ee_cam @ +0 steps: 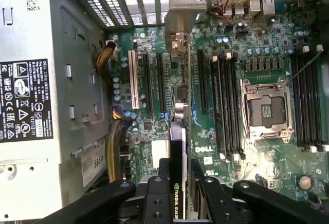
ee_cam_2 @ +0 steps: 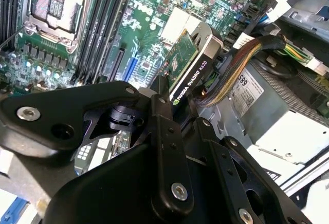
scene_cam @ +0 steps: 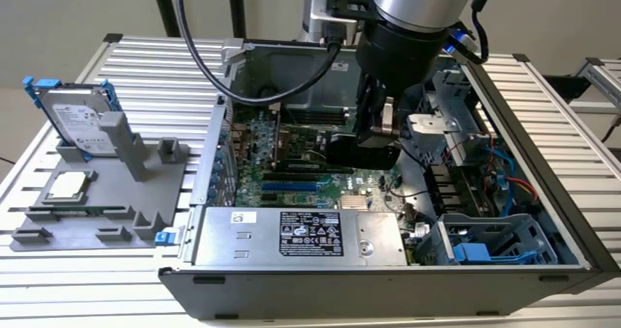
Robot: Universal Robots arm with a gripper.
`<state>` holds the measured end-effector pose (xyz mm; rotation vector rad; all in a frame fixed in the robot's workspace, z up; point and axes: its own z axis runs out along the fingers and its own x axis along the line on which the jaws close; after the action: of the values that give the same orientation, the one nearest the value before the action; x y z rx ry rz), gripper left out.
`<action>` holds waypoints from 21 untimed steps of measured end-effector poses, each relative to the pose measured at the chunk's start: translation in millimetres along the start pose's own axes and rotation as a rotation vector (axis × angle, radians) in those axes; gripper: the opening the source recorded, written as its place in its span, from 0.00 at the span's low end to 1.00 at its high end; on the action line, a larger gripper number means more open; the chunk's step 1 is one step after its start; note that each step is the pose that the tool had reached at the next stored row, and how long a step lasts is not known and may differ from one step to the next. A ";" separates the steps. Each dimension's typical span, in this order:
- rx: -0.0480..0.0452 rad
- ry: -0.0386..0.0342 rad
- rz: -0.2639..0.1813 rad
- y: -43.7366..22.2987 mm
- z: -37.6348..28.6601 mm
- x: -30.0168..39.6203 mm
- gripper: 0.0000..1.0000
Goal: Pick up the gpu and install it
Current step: 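Insert the gpu into the slot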
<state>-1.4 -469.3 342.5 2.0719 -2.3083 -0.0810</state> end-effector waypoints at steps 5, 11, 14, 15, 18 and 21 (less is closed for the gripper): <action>0.0000 -0.0001 0.000 0.0 0.3 0.0 0.00; 0.0000 0.0007 -0.014 0.5 1.0 0.1 0.00; -0.0001 0.0020 -0.037 1.0 2.0 0.0 0.00; -0.0002 0.0026 -0.044 1.0 2.2 0.0 0.00; -0.0002 0.0031 -0.049 1.9 3.5 -0.2 0.00; -0.0001 0.0031 -0.049 3.0 5.0 -0.8 0.00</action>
<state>-4.6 -468.1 337.8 2.1275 -2.2557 -0.0794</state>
